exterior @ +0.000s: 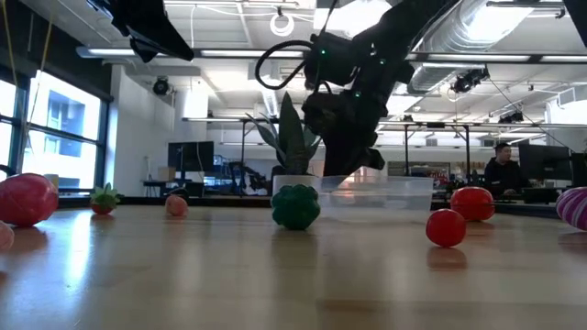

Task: Pick and placing Produce into tupperware
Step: Prepare the transparent container

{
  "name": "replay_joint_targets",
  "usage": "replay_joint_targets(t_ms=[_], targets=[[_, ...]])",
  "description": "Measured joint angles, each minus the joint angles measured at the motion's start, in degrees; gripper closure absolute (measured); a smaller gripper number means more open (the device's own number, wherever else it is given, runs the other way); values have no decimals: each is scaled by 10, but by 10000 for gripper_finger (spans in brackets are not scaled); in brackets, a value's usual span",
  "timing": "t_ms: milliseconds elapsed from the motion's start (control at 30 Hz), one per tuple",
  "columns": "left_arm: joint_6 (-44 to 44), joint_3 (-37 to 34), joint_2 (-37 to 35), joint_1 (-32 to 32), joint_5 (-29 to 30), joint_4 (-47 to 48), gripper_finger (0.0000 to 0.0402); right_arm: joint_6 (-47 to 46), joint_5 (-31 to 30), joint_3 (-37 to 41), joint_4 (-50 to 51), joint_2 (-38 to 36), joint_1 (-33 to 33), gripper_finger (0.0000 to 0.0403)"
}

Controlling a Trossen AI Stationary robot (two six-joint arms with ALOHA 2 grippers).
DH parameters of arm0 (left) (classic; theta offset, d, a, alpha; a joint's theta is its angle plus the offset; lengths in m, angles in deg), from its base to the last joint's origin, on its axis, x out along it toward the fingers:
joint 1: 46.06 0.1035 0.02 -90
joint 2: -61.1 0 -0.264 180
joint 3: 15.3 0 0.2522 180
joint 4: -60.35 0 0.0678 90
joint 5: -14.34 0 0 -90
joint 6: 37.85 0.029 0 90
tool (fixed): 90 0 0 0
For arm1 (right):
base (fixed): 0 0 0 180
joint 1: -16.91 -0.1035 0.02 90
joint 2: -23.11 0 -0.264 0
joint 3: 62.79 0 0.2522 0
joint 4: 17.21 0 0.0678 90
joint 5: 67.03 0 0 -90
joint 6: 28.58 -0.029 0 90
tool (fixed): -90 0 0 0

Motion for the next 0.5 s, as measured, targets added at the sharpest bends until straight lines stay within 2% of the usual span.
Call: replay_joint_targets(t_ms=[267,500], targets=[[-5,0,0,0,-1,-1,401,8,33,-4,-38,32,39,402],[-9,0,0,0,-2,1,401,28,34,-60,-16,69,42,402]])
